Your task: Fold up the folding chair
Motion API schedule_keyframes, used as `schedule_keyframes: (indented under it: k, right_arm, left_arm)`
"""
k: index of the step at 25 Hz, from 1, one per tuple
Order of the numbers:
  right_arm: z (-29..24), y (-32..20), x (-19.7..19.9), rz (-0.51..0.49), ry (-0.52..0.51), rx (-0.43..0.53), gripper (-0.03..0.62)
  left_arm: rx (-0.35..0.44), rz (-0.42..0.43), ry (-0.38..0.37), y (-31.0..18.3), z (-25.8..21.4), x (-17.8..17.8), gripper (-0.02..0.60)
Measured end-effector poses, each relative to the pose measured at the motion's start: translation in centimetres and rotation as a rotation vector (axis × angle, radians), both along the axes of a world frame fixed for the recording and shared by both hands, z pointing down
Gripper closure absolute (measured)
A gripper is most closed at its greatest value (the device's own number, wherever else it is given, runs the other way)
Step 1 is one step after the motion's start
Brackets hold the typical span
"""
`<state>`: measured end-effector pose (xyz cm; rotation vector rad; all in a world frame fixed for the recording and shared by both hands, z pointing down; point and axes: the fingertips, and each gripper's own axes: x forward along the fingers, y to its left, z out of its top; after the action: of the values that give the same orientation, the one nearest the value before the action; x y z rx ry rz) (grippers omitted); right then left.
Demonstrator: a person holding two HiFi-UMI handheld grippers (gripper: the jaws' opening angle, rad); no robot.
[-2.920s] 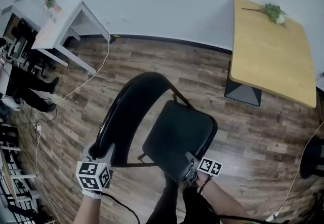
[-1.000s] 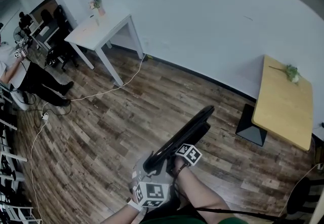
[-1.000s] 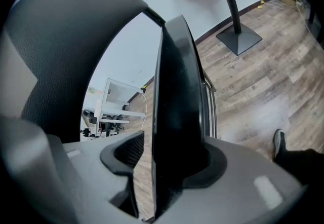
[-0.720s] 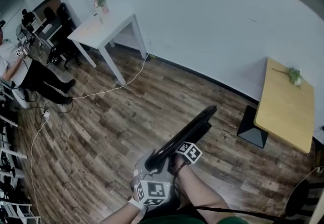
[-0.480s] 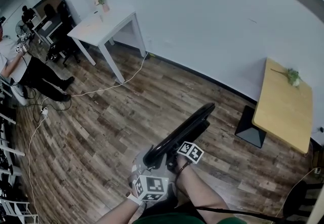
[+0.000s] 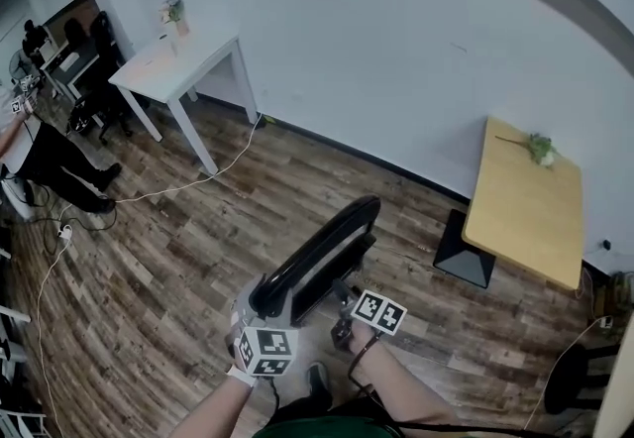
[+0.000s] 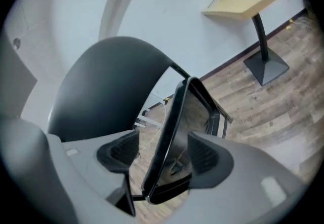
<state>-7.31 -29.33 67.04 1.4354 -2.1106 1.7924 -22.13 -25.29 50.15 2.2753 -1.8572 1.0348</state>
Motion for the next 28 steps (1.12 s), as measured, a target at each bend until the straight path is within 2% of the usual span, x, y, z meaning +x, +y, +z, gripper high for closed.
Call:
schedule_keyframes:
  k: [4, 13, 20, 25, 28]
  right_arm:
    - [-4.4, 0.7, 3.5, -0.034, 0.059, 0.112, 0.304]
    - [-16.7, 2.9, 8.2, -0.09, 0.135, 0.409, 0.422]
    - [-25.2, 5.7, 10.2, -0.144, 0.28, 0.648, 0.502]
    - [-29.2, 7.5, 10.7, -0.192, 0.413, 0.786, 0.507]
    - [-31.1, 8.5, 11.1, -0.196, 0.489, 0.86, 0.557]
  left_arm:
    - [-0.001, 0.0, 0.009, -0.8, 0.1, -0.9, 0.357]
    - [0.006, 0.015, 0.01, -0.6, 0.1, -1.4, 0.357]
    - [0.003, 0.015, 0.009, -0.6, -0.1, -1.4, 0.357]
    - [0.007, 0.034, 0.006, -0.6, 0.0, -1.5, 0.357]
    - [0.007, 0.044, 0.009, -0.5, -0.1, -1.4, 0.357]
